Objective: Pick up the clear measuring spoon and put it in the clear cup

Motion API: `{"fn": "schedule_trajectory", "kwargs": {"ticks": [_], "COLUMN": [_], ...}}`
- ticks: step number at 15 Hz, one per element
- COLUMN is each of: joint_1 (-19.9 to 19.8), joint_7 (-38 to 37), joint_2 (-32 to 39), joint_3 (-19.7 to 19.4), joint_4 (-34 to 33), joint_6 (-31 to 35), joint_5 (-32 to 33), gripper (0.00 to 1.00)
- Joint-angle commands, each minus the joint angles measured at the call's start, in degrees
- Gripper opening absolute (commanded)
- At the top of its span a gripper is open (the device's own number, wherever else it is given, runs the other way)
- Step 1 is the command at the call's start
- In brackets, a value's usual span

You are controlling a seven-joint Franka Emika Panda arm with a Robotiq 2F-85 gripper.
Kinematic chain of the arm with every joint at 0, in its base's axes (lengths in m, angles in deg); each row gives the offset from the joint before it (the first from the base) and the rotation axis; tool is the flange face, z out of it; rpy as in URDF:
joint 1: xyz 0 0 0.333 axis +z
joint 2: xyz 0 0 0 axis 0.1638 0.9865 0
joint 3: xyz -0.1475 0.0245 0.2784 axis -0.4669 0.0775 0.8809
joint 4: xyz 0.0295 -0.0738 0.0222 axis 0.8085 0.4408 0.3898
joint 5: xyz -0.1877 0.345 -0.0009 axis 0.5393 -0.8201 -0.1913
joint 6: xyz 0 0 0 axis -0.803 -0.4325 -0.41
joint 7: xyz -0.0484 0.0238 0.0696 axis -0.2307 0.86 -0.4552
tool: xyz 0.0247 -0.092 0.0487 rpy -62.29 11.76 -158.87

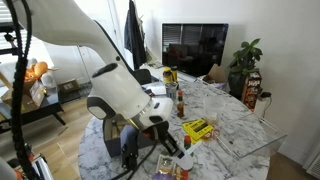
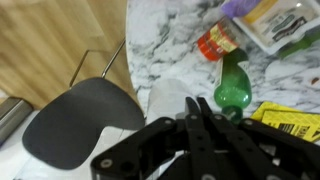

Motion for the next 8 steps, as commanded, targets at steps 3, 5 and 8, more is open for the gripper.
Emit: {"fn": "schedule_trajectory", "kwargs": {"ticks": [3,5,8], "joint_1": [7.5,9.9,12.0], "joint_7": [11.6,21.5,28.4], "joint_2": [-14.8,-17.1,-19.2], "joint_3": [6.0,9.2,12.1], "joint_4": [4.0,0.1,-0.1], "joint_6": [17.7,14.9,8.9], "joint_5": [-11.7,-17.9,-23.2], "gripper": [0.01,0.01,0.01]}}
